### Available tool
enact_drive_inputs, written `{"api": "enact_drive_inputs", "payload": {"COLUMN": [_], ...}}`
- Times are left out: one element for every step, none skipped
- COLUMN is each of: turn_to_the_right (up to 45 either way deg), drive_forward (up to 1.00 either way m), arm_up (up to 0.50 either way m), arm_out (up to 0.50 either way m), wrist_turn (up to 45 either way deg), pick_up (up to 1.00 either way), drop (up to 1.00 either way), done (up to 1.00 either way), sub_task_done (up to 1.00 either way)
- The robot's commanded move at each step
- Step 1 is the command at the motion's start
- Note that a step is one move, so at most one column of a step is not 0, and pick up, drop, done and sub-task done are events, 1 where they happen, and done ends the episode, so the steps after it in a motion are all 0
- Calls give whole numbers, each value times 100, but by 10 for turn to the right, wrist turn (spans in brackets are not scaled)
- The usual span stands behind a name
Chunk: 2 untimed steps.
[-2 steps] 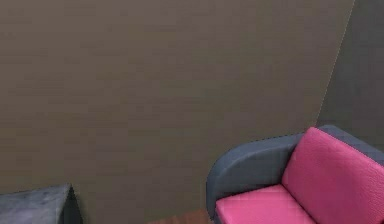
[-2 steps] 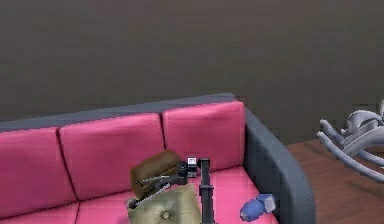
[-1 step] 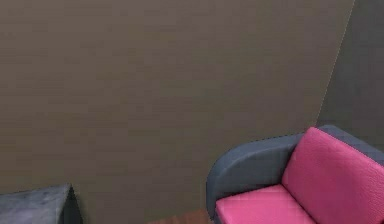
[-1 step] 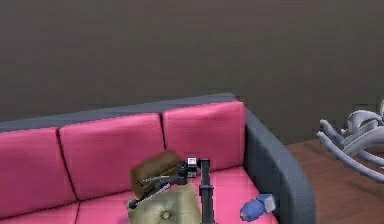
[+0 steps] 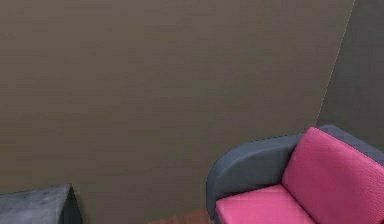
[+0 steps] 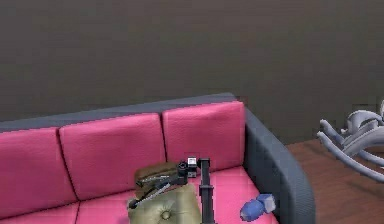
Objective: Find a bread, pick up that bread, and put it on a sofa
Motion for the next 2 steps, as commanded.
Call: {"api": "enact_drive_inputs", "payload": {"turn_to_the_right": [0, 0], "drive_forward": [0, 0], "arm_up": [10, 0], "arm_out": [0, -8], "wrist_turn": [0, 0], "pick_up": [0, 0], "drop": [0, 0], "done": [0, 0], "sub_task_done": [0, 0]}}
